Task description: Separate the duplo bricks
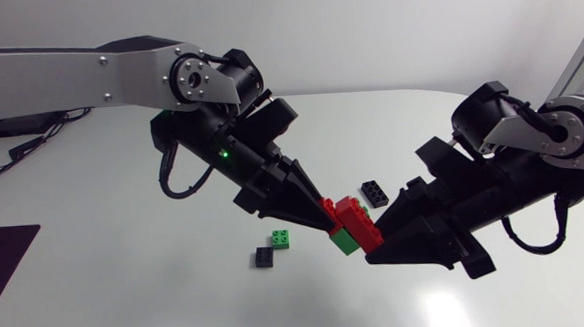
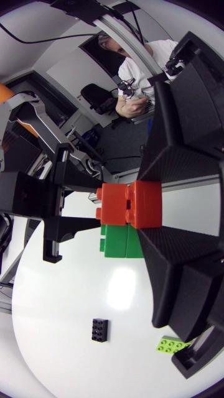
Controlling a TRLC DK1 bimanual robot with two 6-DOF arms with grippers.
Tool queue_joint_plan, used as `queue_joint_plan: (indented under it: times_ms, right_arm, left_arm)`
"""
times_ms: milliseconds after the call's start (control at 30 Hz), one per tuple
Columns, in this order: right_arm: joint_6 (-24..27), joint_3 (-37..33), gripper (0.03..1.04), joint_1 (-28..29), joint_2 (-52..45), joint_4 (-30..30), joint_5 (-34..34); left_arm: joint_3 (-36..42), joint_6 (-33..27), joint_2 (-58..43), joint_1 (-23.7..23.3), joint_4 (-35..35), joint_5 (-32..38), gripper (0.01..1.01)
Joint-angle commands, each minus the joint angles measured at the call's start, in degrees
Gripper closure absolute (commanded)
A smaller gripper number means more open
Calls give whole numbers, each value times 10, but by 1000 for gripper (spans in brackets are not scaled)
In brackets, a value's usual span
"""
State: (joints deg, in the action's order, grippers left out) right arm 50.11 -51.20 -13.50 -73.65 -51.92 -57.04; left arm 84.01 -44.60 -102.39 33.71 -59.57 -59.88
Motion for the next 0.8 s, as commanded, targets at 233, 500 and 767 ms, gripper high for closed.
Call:
queue_joint_plan:
  times_ms: [233,500,767]
  right_arm:
    - [-4,-3,638,5,3,-6,3]
    - [0,2,638,7,6,-11,3]
    - [9,15,638,29,11,-5,48]
  left_arm:
    - [-12,-25,22,-13,-7,-25,708]
    - [-18,-33,25,-18,-6,-22,707]
    - [-42,-44,32,-26,4,9,703]
